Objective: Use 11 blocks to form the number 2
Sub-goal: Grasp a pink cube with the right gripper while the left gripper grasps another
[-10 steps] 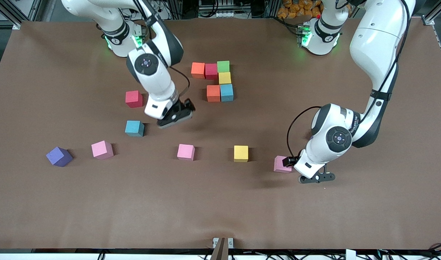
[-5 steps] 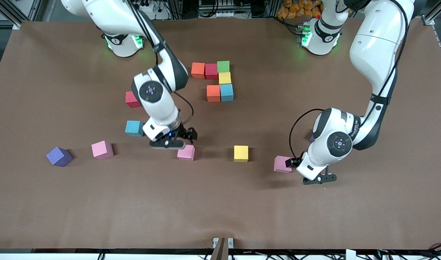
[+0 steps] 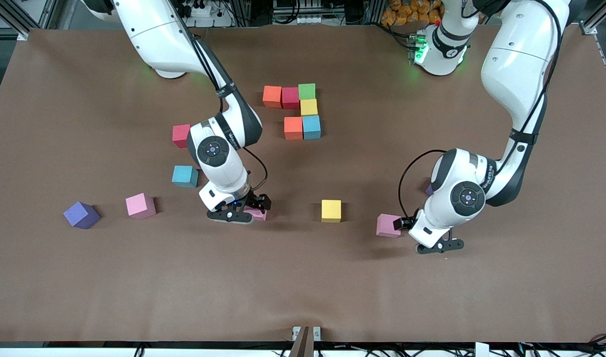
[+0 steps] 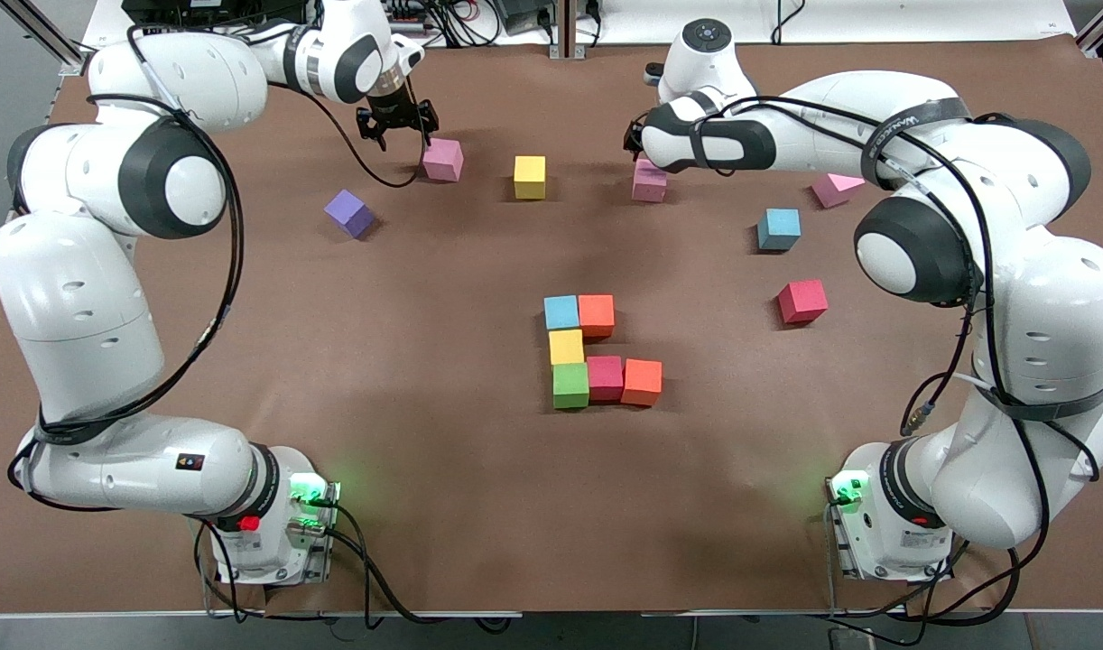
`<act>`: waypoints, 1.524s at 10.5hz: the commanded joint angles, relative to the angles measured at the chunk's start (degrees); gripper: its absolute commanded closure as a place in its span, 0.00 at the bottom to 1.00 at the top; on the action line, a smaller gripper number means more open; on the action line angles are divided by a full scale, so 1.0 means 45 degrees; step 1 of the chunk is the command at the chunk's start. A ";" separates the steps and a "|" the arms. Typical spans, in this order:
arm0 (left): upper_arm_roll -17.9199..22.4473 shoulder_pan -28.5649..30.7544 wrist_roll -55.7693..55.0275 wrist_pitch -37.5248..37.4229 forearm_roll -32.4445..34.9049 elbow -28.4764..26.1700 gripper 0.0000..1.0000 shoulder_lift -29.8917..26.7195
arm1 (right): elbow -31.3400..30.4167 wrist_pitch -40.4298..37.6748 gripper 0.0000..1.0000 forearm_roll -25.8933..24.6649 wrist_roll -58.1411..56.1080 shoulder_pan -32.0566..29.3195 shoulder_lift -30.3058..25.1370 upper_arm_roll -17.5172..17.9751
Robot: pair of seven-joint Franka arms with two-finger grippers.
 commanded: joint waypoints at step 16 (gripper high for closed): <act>0.0061 -0.0136 -0.0165 -0.0176 0.0267 0.0124 0.00 0.0130 | 0.0657 -0.0145 0.00 0.0925 0.0120 0.0239 0.1230 0.0111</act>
